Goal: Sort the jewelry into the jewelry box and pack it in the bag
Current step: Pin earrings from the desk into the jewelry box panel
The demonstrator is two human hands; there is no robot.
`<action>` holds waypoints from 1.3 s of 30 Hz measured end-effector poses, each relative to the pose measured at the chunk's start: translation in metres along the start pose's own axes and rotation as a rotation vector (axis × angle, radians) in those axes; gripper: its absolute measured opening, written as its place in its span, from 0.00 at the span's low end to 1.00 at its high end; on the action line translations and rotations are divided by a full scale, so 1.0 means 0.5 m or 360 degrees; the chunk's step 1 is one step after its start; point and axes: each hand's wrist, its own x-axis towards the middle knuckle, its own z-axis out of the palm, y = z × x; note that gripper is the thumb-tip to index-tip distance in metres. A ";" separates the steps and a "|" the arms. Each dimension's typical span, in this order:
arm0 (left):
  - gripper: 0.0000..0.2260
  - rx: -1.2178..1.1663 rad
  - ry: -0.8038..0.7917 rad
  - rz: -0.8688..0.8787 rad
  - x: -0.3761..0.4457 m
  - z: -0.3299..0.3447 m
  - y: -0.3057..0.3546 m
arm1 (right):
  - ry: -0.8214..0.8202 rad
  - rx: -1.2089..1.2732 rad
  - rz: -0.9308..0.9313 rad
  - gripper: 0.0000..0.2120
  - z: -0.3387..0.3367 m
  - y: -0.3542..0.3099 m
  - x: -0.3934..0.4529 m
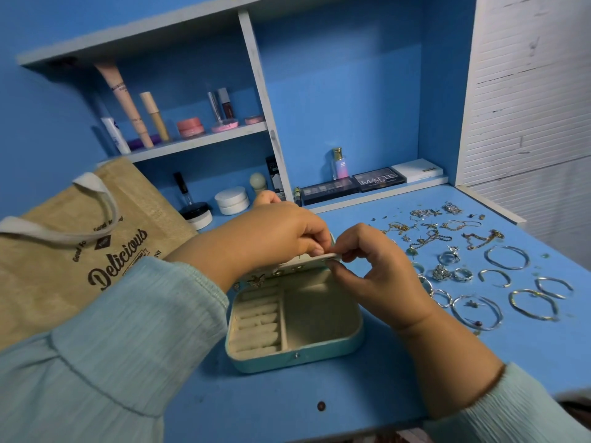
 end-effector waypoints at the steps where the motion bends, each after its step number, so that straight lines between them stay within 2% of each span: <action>1: 0.09 -0.0042 -0.0033 -0.0023 0.001 -0.003 0.000 | 0.0003 -0.0001 -0.0003 0.11 0.000 0.000 0.000; 6: 0.05 -0.0220 -0.0195 -0.0113 0.011 -0.015 -0.007 | 0.0022 0.0016 0.0008 0.11 0.001 0.003 0.000; 12: 0.07 -0.0432 -0.0472 -0.0113 0.012 -0.022 -0.012 | 0.0019 0.0021 0.0007 0.12 0.001 0.002 0.001; 19: 0.05 -0.0573 -0.0623 -0.0126 0.018 -0.032 -0.015 | 0.0014 -0.0002 0.0000 0.11 0.001 -0.001 0.000; 27: 0.03 -0.0662 -0.0653 -0.0226 0.022 -0.033 -0.018 | 0.0029 0.0003 0.0009 0.11 0.002 -0.001 -0.001; 39: 0.04 -0.0636 -0.0693 -0.0225 0.023 -0.040 -0.012 | 0.0044 -0.0004 0.0017 0.11 0.002 -0.001 -0.001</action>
